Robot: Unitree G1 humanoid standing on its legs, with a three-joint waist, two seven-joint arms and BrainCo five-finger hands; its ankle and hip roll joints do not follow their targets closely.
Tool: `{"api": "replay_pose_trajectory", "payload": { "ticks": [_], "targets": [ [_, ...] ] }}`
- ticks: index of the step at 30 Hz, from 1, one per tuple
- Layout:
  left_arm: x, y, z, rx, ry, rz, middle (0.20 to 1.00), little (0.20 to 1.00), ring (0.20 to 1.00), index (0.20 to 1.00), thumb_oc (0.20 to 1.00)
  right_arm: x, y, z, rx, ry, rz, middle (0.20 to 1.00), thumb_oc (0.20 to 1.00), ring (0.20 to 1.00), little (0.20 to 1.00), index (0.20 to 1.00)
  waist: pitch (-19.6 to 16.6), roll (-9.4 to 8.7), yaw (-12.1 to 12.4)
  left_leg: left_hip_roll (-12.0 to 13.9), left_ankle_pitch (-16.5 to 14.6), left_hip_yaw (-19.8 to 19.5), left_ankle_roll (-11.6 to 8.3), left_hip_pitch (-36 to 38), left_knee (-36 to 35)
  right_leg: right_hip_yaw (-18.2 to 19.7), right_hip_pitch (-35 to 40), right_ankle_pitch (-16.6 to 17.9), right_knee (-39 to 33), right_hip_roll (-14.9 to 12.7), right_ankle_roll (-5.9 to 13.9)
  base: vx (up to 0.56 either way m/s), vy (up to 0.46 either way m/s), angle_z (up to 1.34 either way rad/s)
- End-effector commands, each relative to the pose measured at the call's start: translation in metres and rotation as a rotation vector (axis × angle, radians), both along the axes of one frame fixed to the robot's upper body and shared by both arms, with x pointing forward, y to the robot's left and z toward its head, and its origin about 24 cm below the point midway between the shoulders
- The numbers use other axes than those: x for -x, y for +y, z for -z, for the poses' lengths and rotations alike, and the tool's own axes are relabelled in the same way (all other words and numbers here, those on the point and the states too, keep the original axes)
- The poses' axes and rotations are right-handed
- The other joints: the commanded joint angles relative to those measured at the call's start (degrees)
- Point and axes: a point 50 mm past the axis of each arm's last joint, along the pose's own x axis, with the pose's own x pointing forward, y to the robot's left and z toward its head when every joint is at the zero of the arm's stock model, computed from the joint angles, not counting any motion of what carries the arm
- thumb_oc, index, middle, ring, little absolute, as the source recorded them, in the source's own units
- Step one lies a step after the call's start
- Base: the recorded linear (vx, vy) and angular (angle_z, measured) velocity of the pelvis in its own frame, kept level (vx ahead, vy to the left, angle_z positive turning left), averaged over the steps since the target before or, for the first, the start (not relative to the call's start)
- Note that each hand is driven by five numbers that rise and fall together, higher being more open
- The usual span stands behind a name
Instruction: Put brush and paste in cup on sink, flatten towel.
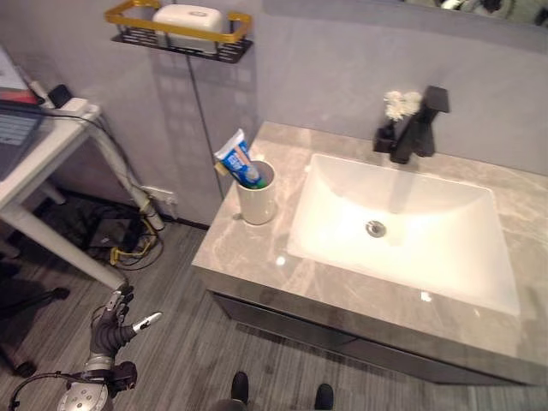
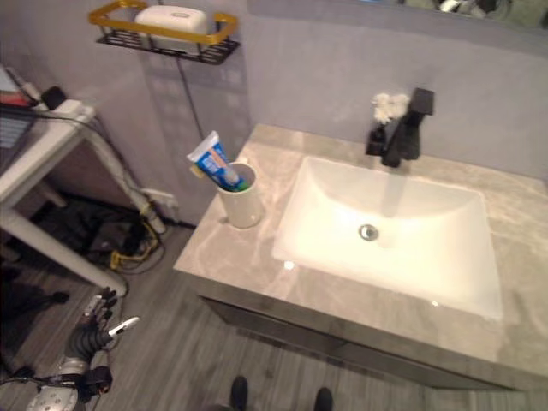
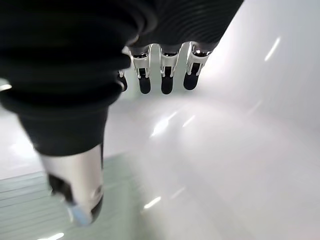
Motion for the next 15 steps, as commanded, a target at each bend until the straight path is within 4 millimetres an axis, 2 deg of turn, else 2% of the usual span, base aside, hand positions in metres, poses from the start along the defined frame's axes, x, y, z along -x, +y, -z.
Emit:
{"api": "replay_pose_trajectory", "payload": {
  "ticks": [1,2,3,4,6,7,8,9,10,11,12,13,14,15],
  "targets": [
    [-0.016,0.0,-0.056,-0.117,-0.277,0.076,1.0,1.0,1.0,1.0,1.0,0.016,-0.02,0.015,-0.094,0.008,0.084,1.0,1.0,1.0,1.0,1.0,-0.72,0.13,-1.22,-1.02,-3.01,1.19,1.05,0.69,0.25,1.73,-0.09,3.13,0.03,-0.14,1.63,-0.03,-0.048,0.02],
    [-0.022,-0.007,-0.067,-0.121,-0.329,0.119,1.0,1.0,1.0,1.0,1.0,0.028,-0.029,0.057,-0.284,0.029,0.132,1.0,1.0,1.0,1.0,1.0,-0.48,0.38,-1.94,-0.86,-2.62,1.15,0.94,0.89,0.25,1.37,0.23,3.0,0.43,0.09,1.15,0.0,-0.032,0.0],
    [-0.022,-0.007,-0.068,-0.122,-0.329,0.118,1.0,1.0,1.0,1.0,1.0,0.027,-0.03,0.057,-0.286,0.027,0.13,1.0,1.0,1.0,1.0,1.0,-0.55,0.31,-2.0,-0.87,-2.86,0.98,0.88,0.95,0.25,1.42,0.4,2.87,0.24,0.1,1.2,-0.02,-0.031,0.03],
    [-0.026,-0.011,-0.075,-0.132,-0.36,0.148,1.0,1.0,1.0,1.0,1.0,0.032,-0.031,0.084,-0.412,0.014,0.148,1.0,1.0,1.0,1.0,1.0,-0.26,0.49,-2.16,-0.78,-2.54,0.99,0.83,1.11,0.25,1.23,0.45,2.84,0.7,0.29,0.94,0.0,0.0,0.0],
    [-0.033,-0.02,-0.087,-0.152,-0.412,0.213,1.0,1.0,1.0,1.0,1.0,0.039,-0.03,0.124,-0.616,-0.018,0.174,1.0,1.0,1.0,1.0,1.0,0.18,0.66,-2.43,-0.68,-2.72,0.62,0.53,1.23,0.25,1.15,0.51,1.92,1.25,0.64,0.67,-0.01,-0.015,-0.05],
    [-0.038,-0.025,-0.09,-0.142,-0.425,0.238,0.931,0.931,0.931,0.931,0.931,0.042,-0.027,0.147,-0.75,-0.081,0.169,1.0,1.0,1.0,1.0,1.0,0.33,0.71,-2.49,-0.64,-2.7,0.53,0.42,1.3,0.25,1.08,0.52,1.69,1.39,0.76,0.55,0.0,0.0,0.0],
    [-0.043,-0.03,-0.094,-0.133,-0.448,0.27,0.799,0.799,0.799,0.799,0.799,0.047,-0.021,0.17,-0.877,-0.1,0.192,1.0,1.0,1.0,1.0,1.0,0.52,0.77,-2.42,-0.61,-2.67,0.43,0.25,1.4,0.25,0.92,0.64,1.42,1.36,0.9,0.4,0.0,0.0,0.0],
    [-0.045,-0.034,-0.095,-0.121,-0.458,0.286,0.576,0.576,0.576,0.576,0.576,0.052,-0.017,0.185,-0.967,-0.104,0.202,1.0,1.0,1.0,1.0,1.0,0.63,0.84,-2.32,-0.53,-2.64,0.41,0.12,1.52,0.25,0.64,0.83,1.29,1.31,0.96,0.33,0.0,0.0,0.0],
    [-0.048,-0.038,-0.095,-0.095,-0.464,0.298,0.551,0.551,0.551,0.551,0.551,0.056,-0.007,0.206,-1.073,-0.063,0.21,1.0,1.0,1.0,1.0,1.0,0.68,0.99,-2.16,-0.48,-2.54,0.45,0.0,1.54,0.25,0.51,0.93,1.27,1.2,1.01,0.27,-0.01,-0.032,-0.01],
    [-0.051,-0.042,-0.095,-0.066,-0.467,0.317,0.341,0.341,0.341,0.341,0.341,0.056,0.006,0.228,-1.208,-0.008,0.194,1.0,1.0,1.0,1.0,1.0,0.91,1.04,-2.01,-0.39,-2.47,0.57,-0.18,1.69,0.25,0.48,1.16,1.25,1.06,1.1,0.14,0.0,0.0,0.0],
    [-0.053,-0.045,-0.095,-0.05,-0.469,0.33,0.2,0.2,0.2,0.2,0.2,0.055,0.017,0.243,-1.299,0.02,0.177,1.0,1.0,1.0,1.0,1.0,1.06,1.15,-1.84,-0.32,-2.37,0.72,-0.3,1.79,0.25,0.34,1.28,1.23,1.0,1.16,0.06,-0.02,-0.054,-0.03],
    [-0.056,-0.049,-0.094,-0.023,-0.468,0.354,0.2,0.2,0.2,0.2,0.2,0.058,0.046,0.275,-1.515,0.05,0.167,1.0,1.0,1.0,1.0,1.0,1.28,1.36,-1.26,-0.13,-2.2,0.79,-0.55,1.89,0.25,0.25,1.51,1.15,0.82,1.31,-0.13,-0.01,-0.037,-0.04],
    [-0.056,-0.049,-0.095,-0.023,-0.468,0.353,0.2,0.2,0.2,0.2,0.2,0.057,0.046,0.275,-1.515,0.05,0.165,1.0,1.0,1.0,1.0,1.0,1.33,1.37,-1.3,-0.13,-2.2,0.8,-0.56,1.92,0.25,0.26,1.54,1.15,0.81,1.31,-0.13,-0.01,-0.056,-0.05],
    [-0.057,-0.051,-0.094,-0.027,-0.465,0.367,0.2,0.2,0.2,0.2,0.2,0.057,0.063,0.289,-1.615,-0.014,0.177,1.0,1.0,1.0,1.0,1.0,1.3,1.61,-0.76,0.0,-2.11,0.71,-0.69,1.89,0.25,0.08,1.63,1.03,0.71,1.39,-0.23,0.0,-0.073,-0.04]
  ]
}}
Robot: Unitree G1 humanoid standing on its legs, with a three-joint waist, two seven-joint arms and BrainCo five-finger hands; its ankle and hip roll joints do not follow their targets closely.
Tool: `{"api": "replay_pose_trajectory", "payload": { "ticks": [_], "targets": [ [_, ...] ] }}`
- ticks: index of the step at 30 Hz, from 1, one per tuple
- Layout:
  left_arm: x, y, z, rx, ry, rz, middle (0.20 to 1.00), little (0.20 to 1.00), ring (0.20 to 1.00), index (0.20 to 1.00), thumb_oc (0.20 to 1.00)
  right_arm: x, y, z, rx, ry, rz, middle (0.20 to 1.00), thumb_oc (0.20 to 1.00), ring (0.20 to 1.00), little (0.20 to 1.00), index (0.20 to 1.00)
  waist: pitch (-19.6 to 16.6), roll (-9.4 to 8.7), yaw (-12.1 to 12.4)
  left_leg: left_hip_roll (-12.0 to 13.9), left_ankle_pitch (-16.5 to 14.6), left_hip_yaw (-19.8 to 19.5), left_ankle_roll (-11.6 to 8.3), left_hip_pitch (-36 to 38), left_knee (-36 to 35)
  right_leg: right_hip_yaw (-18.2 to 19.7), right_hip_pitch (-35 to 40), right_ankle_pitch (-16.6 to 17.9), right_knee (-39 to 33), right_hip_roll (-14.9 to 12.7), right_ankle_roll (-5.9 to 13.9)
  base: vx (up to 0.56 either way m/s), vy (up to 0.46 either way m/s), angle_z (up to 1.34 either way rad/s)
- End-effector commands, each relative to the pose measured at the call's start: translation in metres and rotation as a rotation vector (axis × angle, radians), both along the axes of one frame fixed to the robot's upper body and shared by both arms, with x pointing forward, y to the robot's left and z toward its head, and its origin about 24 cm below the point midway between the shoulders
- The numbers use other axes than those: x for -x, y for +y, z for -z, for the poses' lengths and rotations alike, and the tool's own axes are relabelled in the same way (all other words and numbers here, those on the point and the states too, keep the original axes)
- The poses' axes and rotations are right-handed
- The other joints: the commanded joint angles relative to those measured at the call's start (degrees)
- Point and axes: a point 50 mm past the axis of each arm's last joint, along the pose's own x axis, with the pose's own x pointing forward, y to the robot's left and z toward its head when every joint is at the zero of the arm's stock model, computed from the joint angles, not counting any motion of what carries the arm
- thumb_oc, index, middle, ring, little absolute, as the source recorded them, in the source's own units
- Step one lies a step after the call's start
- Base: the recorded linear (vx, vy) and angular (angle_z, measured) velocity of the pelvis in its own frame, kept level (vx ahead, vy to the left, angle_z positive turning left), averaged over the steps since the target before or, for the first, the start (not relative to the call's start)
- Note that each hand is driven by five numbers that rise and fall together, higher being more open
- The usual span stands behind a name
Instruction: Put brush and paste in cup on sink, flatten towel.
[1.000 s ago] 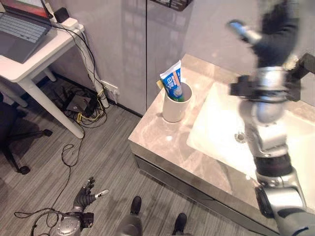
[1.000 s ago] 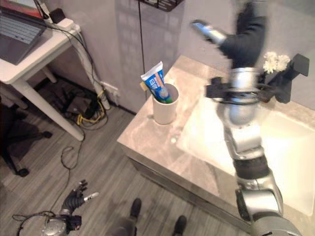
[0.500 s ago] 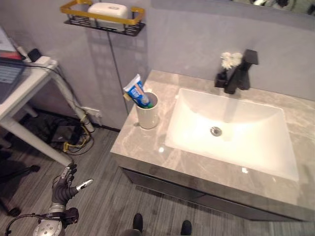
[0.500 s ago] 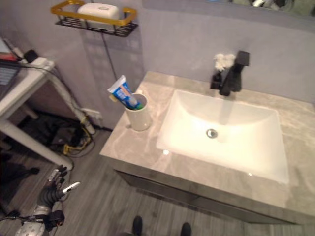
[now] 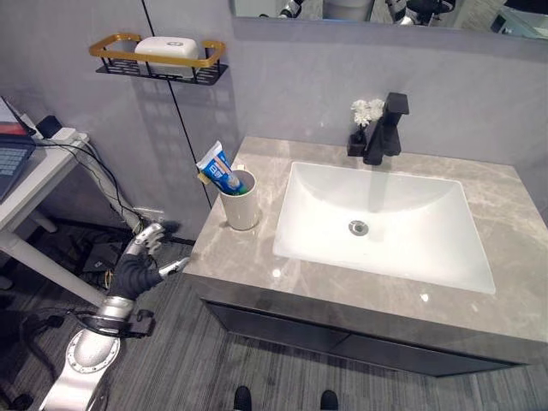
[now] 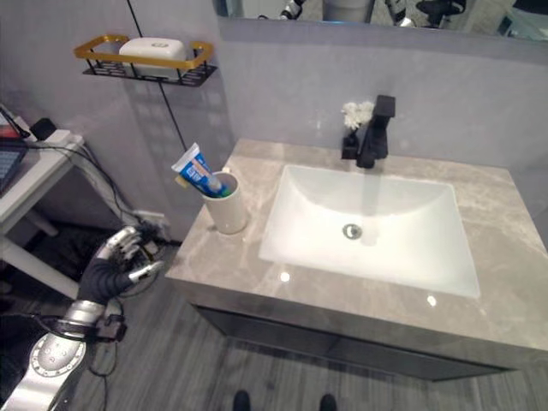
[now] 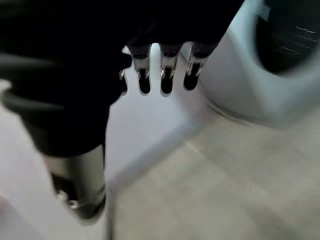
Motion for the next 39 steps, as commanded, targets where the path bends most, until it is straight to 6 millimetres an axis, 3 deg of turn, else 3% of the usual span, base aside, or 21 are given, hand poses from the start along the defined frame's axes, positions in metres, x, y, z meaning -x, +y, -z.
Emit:
{"api": "replay_pose_trajectory", "payload": {
  "ticks": [1,2,3,7,8,9,13,17,29,39],
  "targets": [
    [-0.009,-0.006,-0.031,0.018,-0.144,0.06,0.2,0.2,0.2,0.2,0.2,-0.025,0.036,0.026,-0.262,-0.257,0.137,1.0,1.0,1.0,1.0,1.0,1.63,-1.39,2.6,-1.03,-1.89,0.71,-0.52,0.74,0.5,-0.1,0.66,0.55,0.89,0.6,-0.18,0.0,-0.075,-0.01],
    [-0.01,-0.006,-0.032,0.016,-0.144,0.059,0.2,0.2,0.2,0.2,0.2,-0.025,0.037,0.026,-0.266,-0.259,0.137,1.0,1.0,1.0,1.0,1.0,1.66,-1.5,2.59,-1.0,-1.89,0.73,-0.56,0.76,0.5,-0.08,0.66,0.54,0.89,0.63,-0.22,0.01,-0.084,0.0],
    [-0.011,-0.009,-0.027,0.036,-0.121,0.07,0.2,0.2,0.2,0.2,0.2,-0.038,0.053,0.034,-0.332,-0.248,0.033,1.0,1.0,1.0,1.0,1.0,1.78,-1.18,3.24,-0.98,-1.63,0.7,-0.75,0.59,0.5,-0.26,0.63,0.5,0.76,0.74,-0.34,0.01,-0.055,0.03],
    [-0.008,-0.008,-0.019,0.096,-0.086,0.075,0.2,0.2,0.2,0.2,0.2,-0.075,0.091,0.042,-0.394,-0.133,-0.494,1.0,1.0,1.0,1.0,1.0,2.44,-0.53,3.77,-0.82,-0.81,0.98,-1.21,0.18,0.5,-0.33,0.34,0.65,0.6,0.92,-0.68,0.01,-0.057,0.03],
    [-0.008,-0.008,-0.016,0.105,-0.077,0.067,0.2,0.2,0.2,0.2,0.2,-0.087,0.094,0.038,-0.363,-0.121,-0.619,1.0,1.0,1.0,1.0,1.0,2.57,-0.4,3.74,-0.8,-0.62,1.03,-1.31,-0.03,0.5,-0.31,0.18,0.69,0.56,0.96,-0.74,0.01,-0.038,0.02],
    [-0.007,-0.007,-0.016,0.105,-0.076,0.066,0.2,0.2,0.2,0.2,0.2,-0.087,0.094,0.039,-0.363,-0.118,-0.62,1.0,1.0,1.0,1.0,1.0,2.47,-0.39,3.63,-0.79,-0.63,1.0,-1.32,-0.06,0.5,-0.34,0.16,0.68,0.57,0.96,-0.75,0.0,0.0,0.0],
    [-0.009,-0.008,-0.009,0.136,-0.042,0.057,0.2,0.2,0.2,0.2,0.2,-0.1,0.105,0.035,-0.326,0.009,-0.952,1.0,1.0,1.0,1.0,1.0,2.93,0.68,3.2,-0.77,-0.07,1.24,-1.6,-0.66,0.5,-0.39,-0.49,0.43,0.51,1.12,-1.01,0.02,-0.03,0.01],
    [-0.017,-0.012,-0.018,0.172,-0.07,0.076,0.2,0.2,0.2,0.2,0.2,-0.096,0.115,0.041,-0.354,0.108,-1.059,1.0,1.0,1.0,1.0,1.0,3.82,1.94,2.52,-0.69,0.39,1.47,-1.83,-1.71,0.5,-0.28,-1.69,0.39,0.51,1.18,-1.25,0.01,-0.01,0.0],
    [-0.043,-0.025,-0.021,0.247,-0.047,0.114,0.2,0.2,0.2,0.2,0.2,-0.076,0.108,0.048,-0.402,0.246,-1.046,1.0,1.0,1.0,1.0,1.0,6.5,3.69,0.24,-0.5,0.77,2.08,-2.13,-3.82,0.5,-0.06,-4.56,0.09,1.57,1.43,-1.98,0.0,0.0,0.0],
    [-0.06,-0.033,-0.017,0.265,-0.037,0.088,0.2,0.2,0.2,0.2,0.2,-0.092,0.109,0.044,-0.378,0.206,-1.068,1.0,1.0,1.0,1.0,1.0,8.16,3.84,-0.84,-0.29,0.47,3.14,-2.11,-4.53,0.5,1.02,-6.13,-0.08,1.89,1.51,-2.1,0.01,0.002,-0.02]
  ]
}}
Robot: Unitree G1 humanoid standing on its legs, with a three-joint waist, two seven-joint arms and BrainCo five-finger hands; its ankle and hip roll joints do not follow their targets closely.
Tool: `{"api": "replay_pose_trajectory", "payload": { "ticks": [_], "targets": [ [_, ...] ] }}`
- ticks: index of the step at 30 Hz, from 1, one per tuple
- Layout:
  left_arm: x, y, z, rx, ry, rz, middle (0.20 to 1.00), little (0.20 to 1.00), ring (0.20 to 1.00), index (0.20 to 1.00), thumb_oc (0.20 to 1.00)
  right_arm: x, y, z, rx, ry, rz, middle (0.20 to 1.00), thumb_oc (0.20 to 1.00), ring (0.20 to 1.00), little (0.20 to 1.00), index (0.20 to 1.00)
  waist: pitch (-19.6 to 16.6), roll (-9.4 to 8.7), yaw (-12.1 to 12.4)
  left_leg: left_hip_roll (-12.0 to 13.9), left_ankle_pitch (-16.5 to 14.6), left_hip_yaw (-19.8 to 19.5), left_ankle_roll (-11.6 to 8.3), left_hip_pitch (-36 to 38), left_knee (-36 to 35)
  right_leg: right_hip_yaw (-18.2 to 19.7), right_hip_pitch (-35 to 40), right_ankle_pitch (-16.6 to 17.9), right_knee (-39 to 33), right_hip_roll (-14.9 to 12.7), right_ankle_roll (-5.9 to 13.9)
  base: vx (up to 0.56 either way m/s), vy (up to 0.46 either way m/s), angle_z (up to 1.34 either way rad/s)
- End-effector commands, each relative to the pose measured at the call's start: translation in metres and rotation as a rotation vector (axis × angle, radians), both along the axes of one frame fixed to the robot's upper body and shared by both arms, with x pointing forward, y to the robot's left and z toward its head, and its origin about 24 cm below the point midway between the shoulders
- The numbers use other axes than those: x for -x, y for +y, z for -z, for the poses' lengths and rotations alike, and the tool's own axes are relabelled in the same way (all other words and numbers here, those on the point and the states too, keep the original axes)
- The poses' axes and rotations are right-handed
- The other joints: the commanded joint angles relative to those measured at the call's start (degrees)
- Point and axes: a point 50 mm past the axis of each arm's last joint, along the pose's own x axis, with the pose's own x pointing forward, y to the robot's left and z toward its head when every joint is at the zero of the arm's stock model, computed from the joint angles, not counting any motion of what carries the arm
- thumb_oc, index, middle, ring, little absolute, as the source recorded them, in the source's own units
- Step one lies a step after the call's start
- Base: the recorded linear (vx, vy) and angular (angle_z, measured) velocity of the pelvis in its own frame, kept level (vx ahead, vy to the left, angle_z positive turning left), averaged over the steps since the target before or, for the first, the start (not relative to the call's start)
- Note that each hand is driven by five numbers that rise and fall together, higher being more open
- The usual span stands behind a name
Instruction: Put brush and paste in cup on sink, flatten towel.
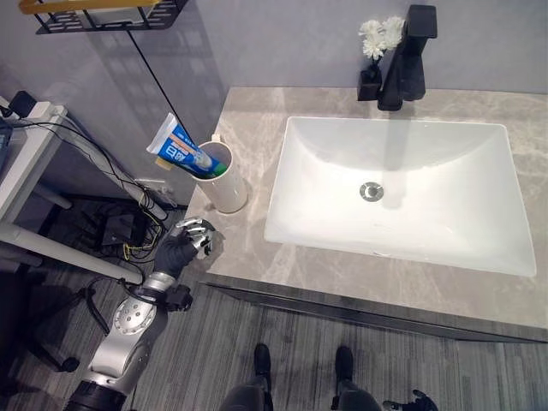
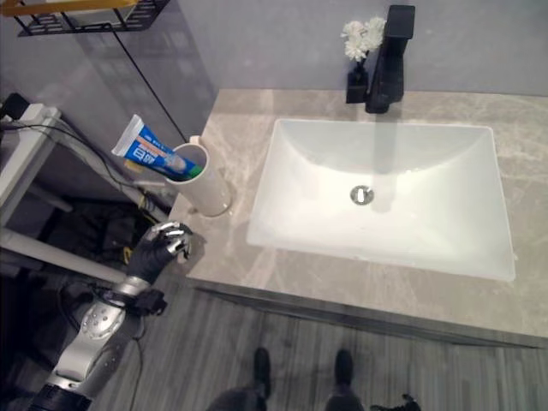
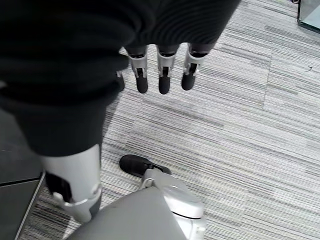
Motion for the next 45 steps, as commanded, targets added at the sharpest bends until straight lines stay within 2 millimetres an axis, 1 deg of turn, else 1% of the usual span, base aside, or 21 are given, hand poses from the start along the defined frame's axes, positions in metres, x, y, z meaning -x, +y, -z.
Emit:
{"api": "replay_pose_trajectory", "payload": {
  "ticks": [1,7,9,11,16,19,20,24,27,28,30,34,38,45],
  "targets": [
    [-0.013,0.004,-0.016,0.008,-0.089,-0.052,0.2,0.2,0.2,0.2,0.2,-0.024,0.009,-0.003,-0.013,-0.046,-0.084,1.0,1.0,1.0,1.0,1.0,2.03,-2.75,-1.23,-1.3,-0.81,2.8,-0.93,0.55,0.22,1.04,-0.57,-0.25,1.59,0.18,-1.28,0.01,-0.008,-0.05],
    [-0.019,0.0,-0.019,0.02,-0.106,-0.073,0.2,0.2,0.2,0.2,0.2,-0.029,0.017,-0.003,-0.019,-0.053,-0.136,1.0,1.0,1.0,1.0,1.0,2.29,-3.24,-1.45,-1.07,-0.87,3.0,-1.03,0.32,0.22,1.25,-1.04,-0.57,1.97,0.5,-1.59,0.0,-0.002,-0.01],
    [-0.024,-0.009,-0.02,0.091,-0.109,-0.074,0.2,0.2,0.2,0.2,0.2,-0.03,0.019,-0.002,-0.017,-0.045,-0.144,1.0,1.0,1.0,1.0,1.0,2.49,-3.48,-1.64,-0.98,-0.7,2.84,-1.11,0.11,0.22,1.24,-1.36,-0.63,2.13,0.66,-1.76,0.01,-0.039,-0.01],
    [-0.029,-0.017,-0.03,0.107,-0.147,-0.054,0.2,0.2,0.2,0.2,0.2,-0.03,0.018,-0.002,-0.012,-0.035,-0.141,1.0,1.0,1.0,1.0,1.0,2.52,-3.54,-1.81,-0.76,-0.49,2.82,-1.31,-0.03,0.22,1.01,-1.56,-0.75,2.39,0.74,-1.86,0.0,-0.023,0.0],
    [-0.036,-0.031,-0.042,0.146,-0.193,-0.029,0.2,0.2,0.2,0.2,0.2,-0.027,0.017,-0.001,0.004,-0.013,-0.151,1.0,1.0,1.0,1.0,1.0,1.92,-3.51,-2.18,-0.48,-0.75,3.03,-1.43,0.58,0.22,1.03,-1.11,-0.98,2.29,1.09,-2.12,0.0,0.0,0.0],
    [-0.038,-0.034,-0.044,0.155,-0.201,-0.03,0.2,0.2,0.2,0.2,0.2,-0.029,0.017,-0.001,0.004,-0.019,-0.154,1.0,1.0,1.0,1.0,1.0,1.69,-3.58,-2.36,-0.31,-0.83,3.25,-1.53,0.93,0.22,1.17,-0.87,-1.0,2.19,1.25,-2.19,0.0,0.0,0.0],
    [-0.037,-0.037,-0.042,0.153,-0.192,-0.016,0.2,0.2,0.2,0.2,0.2,-0.03,0.018,-0.001,0.002,-0.02,-0.157,1.0,1.0,1.0,1.0,1.0,1.41,-3.61,-2.46,-0.15,-0.81,3.43,-1.65,1.24,0.22,1.26,-0.59,-1.04,2.02,1.37,-2.22,0.0,0.0,0.0],
    [-0.034,-0.036,-0.037,0.131,-0.172,0.004,0.2,0.2,0.2,0.2,0.2,-0.026,0.017,0.0,-0.002,-0.009,-0.153,1.0,1.0,1.0,1.0,1.0,0.73,-3.7,-2.6,0.07,-0.93,3.72,-1.82,1.93,0.22,1.21,0.24,-1.11,1.64,1.48,-2.28,0.01,-0.002,-0.01],
    [-0.03,-0.029,-0.026,0.11,-0.129,-0.012,0.2,0.2,0.2,0.2,0.2,-0.017,0.016,0.002,-0.004,0.023,-0.149,1.0,1.0,1.0,1.0,1.0,-0.49,-3.82,-2.63,0.41,-1.0,4.01,-2.01,3.06,0.22,1.32,1.57,-1.29,1.06,1.82,-2.41,0.04,-0.026,-0.04],
    [-0.03,-0.029,-0.026,0.11,-0.129,-0.012,0.2,0.2,0.2,0.2,0.2,-0.017,0.017,0.002,-0.004,0.024,-0.15,1.0,1.0,1.0,1.0,1.0,-0.49,-3.82,-2.63,0.42,-1.01,4.02,-2.02,3.1,0.22,1.33,1.61,-1.28,1.04,1.82,-2.42,0.02,-0.02,-0.04],
    [-0.028,-0.019,-0.021,0.095,-0.111,-0.043,0.2,0.2,0.2,0.2,0.2,-0.008,0.015,0.004,-0.003,0.055,-0.151,1.0,1.0,1.0,1.0,1.0,-1.09,-3.87,-2.73,0.61,-1.02,4.47,-2.14,3.56,0.22,1.6,2.01,-1.38,0.63,2.06,-2.45,0.01,-0.02,-0.06],
    [-0.028,-0.012,-0.019,0.101,-0.1,-0.08,0.2,0.2,0.2,0.2,0.2,-0.001,0.012,0.005,0.001,0.083,-0.144,1.0,1.0,1.0,1.0,1.0,-1.67,-3.87,-2.91,0.69,-1.08,4.94,-2.12,3.95,0.22,2.08,2.09,-1.3,0.32,2.22,-2.52,0.01,-0.011,-0.06],
    [-0.031,-0.008,-0.022,0.098,-0.104,-0.102,0.2,0.2,0.2,0.2,0.2,0.004,0.01,0.005,0.009,0.108,-0.154,1.0,1.0,1.0,1.0,1.0,-2.06,-3.79,-3.21,0.92,-1.13,5.33,-2.18,3.94,0.22,2.36,1.94,-1.28,0.16,2.4,-2.51,0.01,-0.013,-0.12],
    [-0.041,-0.007,-0.039,0.115,-0.158,-0.134,0.2,0.2,0.2,0.2,0.2,0.002,0.014,0.006,0.001,0.102,-0.179,1.0,1.0,1.0,1.0,1.0,-1.95,-3.73,-3.8,1.35,-1.03,5.6,-2.39,3.32,0.22,2.73,1.12,-1.12,0.12,2.86,-2.5,0.0,-0.016,-0.07]
  ]
}}
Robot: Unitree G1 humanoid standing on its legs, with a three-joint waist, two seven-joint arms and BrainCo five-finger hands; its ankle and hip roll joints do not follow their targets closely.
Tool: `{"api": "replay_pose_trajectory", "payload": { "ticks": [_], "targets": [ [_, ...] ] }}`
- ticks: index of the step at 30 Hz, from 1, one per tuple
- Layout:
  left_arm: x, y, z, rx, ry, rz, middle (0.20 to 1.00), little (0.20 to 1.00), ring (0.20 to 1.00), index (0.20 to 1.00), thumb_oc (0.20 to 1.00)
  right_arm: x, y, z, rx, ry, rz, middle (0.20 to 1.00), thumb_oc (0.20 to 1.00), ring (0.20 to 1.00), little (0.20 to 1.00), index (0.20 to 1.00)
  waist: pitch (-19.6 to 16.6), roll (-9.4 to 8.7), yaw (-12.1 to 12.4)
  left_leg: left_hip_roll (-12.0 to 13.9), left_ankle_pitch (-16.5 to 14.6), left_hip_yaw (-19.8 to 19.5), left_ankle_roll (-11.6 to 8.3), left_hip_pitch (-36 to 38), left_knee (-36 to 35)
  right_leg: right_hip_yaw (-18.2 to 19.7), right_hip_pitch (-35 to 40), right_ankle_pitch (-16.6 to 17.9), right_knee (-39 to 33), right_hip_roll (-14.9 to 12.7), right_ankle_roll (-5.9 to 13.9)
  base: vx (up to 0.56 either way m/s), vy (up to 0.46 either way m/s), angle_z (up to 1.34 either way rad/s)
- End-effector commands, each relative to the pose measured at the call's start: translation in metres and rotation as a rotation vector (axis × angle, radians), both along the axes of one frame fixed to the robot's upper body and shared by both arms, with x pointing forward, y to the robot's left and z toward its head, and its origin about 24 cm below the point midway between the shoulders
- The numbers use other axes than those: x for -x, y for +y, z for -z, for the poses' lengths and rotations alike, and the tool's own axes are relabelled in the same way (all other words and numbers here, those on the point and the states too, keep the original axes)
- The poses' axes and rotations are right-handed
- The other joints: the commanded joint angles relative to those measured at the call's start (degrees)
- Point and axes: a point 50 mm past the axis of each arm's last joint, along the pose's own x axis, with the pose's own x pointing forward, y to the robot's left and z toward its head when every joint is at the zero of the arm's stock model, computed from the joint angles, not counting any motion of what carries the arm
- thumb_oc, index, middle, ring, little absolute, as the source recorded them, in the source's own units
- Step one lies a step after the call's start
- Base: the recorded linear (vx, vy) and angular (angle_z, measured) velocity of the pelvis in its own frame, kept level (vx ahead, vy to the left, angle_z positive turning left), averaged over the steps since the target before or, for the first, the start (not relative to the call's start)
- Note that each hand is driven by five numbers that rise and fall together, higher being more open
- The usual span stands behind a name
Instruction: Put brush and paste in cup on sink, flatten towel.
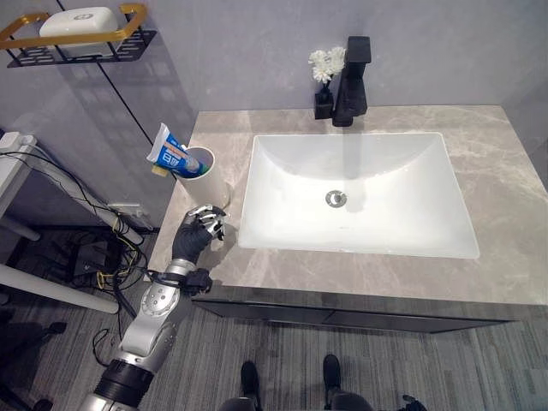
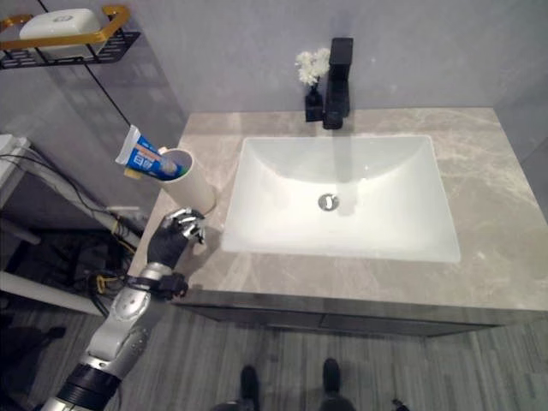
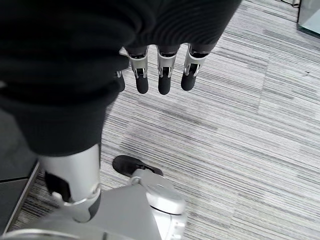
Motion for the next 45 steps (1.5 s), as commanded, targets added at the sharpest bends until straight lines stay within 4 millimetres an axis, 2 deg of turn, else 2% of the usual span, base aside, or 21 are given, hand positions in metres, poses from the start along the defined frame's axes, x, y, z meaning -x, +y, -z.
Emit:
{"api": "replay_pose_trajectory", "payload": {
  "ticks": [1,7,15,20,35,41,42,45],
  "targets": [
    [-0.021,0.023,-0.041,-0.003,-0.152,-0.113,0.2,0.2,0.2,0.2,0.2,-0.014,0.003,-0.002,0.006,-0.015,-0.06,1.0,1.0,1.0,1.0,1.0,1.65,-3.08,-0.94,-1.33,-0.9,2.68,-1.82,1.05,0.23,-0.1,0.57,-1.78,0.04,0.51,-0.69,0.0,0.0,0.0],
    [-0.031,0.029,-0.05,-0.021,-0.177,-0.167,0.2,0.2,0.2,0.2,0.2,-0.017,0.0,-0.003,0.01,-0.029,-0.062,1.0,1.0,1.0,1.0,1.0,2.79,-3.54,-1.1,-1.07,-0.56,2.68,-1.86,-0.05,0.23,0.08,-0.71,-1.42,0.04,0.73,-0.69,-0.01,-0.009,-0.03],
    [-0.034,0.034,-0.055,-0.038,-0.195,-0.193,0.2,0.2,0.2,0.2,0.2,-0.021,0.002,-0.004,0.011,-0.036,-0.059,1.0,1.0,1.0,1.0,1.0,4.07,-3.9,-0.96,-1.23,-0.55,2.36,-1.73,-1.67,0.23,0.05,-2.21,-0.9,0.12,0.57,-0.57,0.0,0.0,0.0],
    [-0.041,0.041,-0.068,-0.06,-0.231,-0.236,0.2,0.2,0.2,0.2,0.2,-0.033,0.009,-0.005,-0.004,-0.073,-0.079,1.0,1.0,1.0,1.0,1.0,5.14,-4.41,-1.25,-1.28,-0.3,2.52,-1.74,-3.81,0.23,0.71,-4.71,0.16,0.04,0.42,-0.22,-0.02,0.011,-0.01],
    [-0.062,0.054,-0.098,-0.11,-0.294,-0.329,0.2,0.2,0.2,0.2,0.2,-0.052,0.017,-0.008,-0.009,-0.129,-0.122,1.0,1.0,1.0,1.0,1.0,4.47,-5.61,-1.91,-1.07,-0.22,3.34,-1.98,-6.5,0.23,2.56,-8.54,1.85,0.04,0.27,0.42,0.0,0.007,-0.03],
    [-0.051,0.051,-0.092,-0.108,-0.301,-0.285,0.2,0.2,0.2,0.2,0.2,-0.05,0.018,-0.007,-0.012,-0.123,-0.12,1.0,1.0,1.0,1.0,1.0,4.21,-5.7,-1.38,-1.09,-0.42,3.29,-1.88,-6.23,0.23,2.67,-8.48,1.78,0.04,0.23,0.32,0.0,0.0,0.0],
    [-0.041,0.053,-0.086,-0.115,-0.294,-0.257,0.2,0.2,0.2,0.2,0.2,-0.048,0.016,-0.007,-0.013,-0.116,-0.111,1.0,1.0,1.0,1.0,1.0,4.2,-5.55,-1.0,-1.16,-0.47,3.23,-1.83,-6.04,0.23,2.54,-8.33,1.65,0.04,0.22,0.26,0.0,0.0,0.0],
    [-0.03,0.058,-0.078,-0.124,-0.278,-0.241,0.2,0.2,0.2,0.2,0.2,-0.046,0.014,-0.007,-0.011,-0.111,-0.1,1.0,1.0,1.0,1.0,1.0,4.15,-5.27,-0.48,-1.3,-0.58,3.01,-1.78,-5.99,0.23,2.45,-8.23,1.57,0.04,0.16,0.25,0.0,0.0,0.0]
  ]
}}
